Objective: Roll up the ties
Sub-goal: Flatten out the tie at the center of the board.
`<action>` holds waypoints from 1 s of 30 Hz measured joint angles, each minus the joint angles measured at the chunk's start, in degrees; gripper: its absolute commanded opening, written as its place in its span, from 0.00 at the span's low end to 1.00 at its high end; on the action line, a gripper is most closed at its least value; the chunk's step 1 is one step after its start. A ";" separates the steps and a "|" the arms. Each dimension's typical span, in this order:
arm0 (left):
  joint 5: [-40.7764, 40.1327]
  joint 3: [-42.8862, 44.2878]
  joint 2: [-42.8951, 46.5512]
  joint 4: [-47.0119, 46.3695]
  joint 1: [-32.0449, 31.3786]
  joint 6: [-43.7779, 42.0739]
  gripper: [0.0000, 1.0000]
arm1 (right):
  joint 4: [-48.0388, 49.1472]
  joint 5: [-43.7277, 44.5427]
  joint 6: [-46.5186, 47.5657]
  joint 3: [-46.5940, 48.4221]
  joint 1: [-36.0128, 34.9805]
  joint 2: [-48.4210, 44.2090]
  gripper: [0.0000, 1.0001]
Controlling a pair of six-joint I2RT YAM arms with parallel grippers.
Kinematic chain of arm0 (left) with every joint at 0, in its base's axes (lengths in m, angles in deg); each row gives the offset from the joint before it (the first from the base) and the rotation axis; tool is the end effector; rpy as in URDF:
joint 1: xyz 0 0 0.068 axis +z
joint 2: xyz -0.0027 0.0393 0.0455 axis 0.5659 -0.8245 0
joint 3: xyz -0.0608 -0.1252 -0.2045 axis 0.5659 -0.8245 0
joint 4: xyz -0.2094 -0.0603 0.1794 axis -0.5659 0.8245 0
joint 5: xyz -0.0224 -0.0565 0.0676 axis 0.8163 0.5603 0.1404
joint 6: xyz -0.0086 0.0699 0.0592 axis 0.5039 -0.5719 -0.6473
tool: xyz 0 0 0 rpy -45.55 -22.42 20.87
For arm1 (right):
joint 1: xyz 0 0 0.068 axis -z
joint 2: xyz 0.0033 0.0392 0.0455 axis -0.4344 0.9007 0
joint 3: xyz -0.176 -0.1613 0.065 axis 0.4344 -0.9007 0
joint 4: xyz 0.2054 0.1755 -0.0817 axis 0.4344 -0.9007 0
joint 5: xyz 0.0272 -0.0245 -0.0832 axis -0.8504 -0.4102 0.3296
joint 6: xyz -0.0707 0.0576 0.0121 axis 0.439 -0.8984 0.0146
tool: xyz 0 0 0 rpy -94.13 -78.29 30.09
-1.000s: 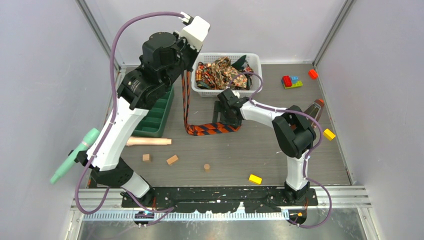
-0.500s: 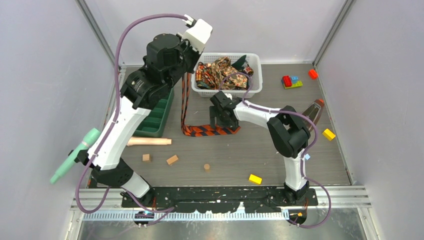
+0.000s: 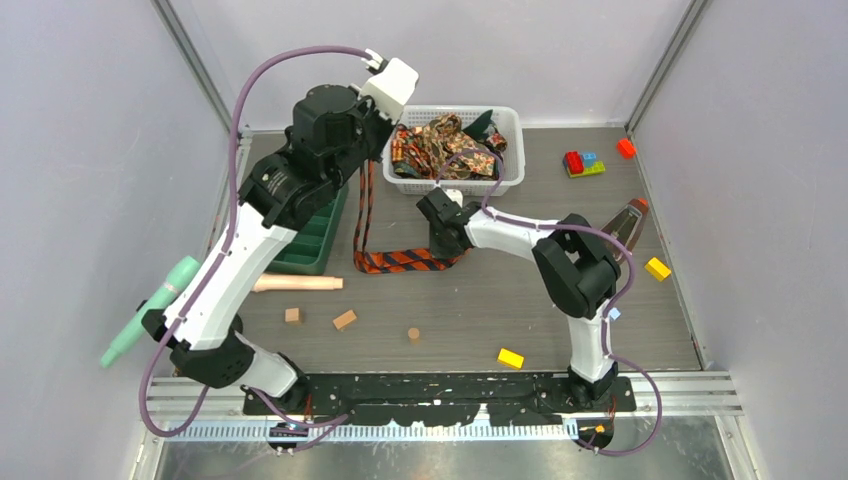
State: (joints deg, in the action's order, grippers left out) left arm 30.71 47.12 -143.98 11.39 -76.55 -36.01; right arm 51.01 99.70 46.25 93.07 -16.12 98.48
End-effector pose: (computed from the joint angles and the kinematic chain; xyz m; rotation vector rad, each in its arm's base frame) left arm 0.2776 -0.2155 0.5070 0.6404 1.6173 -0.0448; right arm 0.3373 0.2819 0.0850 -0.0744 2.6628 0.2009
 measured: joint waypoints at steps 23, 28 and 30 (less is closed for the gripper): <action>4.22 -21.35 9.18 -8.15 6.54 8.59 0.02 | -19.47 16.65 -13.25 -17.97 1.68 -48.22 0.00; 7.82 -26.73 9.07 -12.83 6.54 13.38 0.04 | -32.72 22.60 -19.04 -18.16 2.43 -62.73 0.00; 8.83 -29.62 9.01 -15.34 6.54 15.58 0.05 | -38.91 24.37 -21.55 -17.84 2.56 -66.62 0.00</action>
State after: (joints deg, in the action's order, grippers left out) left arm 39.54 17.50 -134.98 -3.96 -70.01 -20.43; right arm 12.11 124.07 24.69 75.24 -13.56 31.86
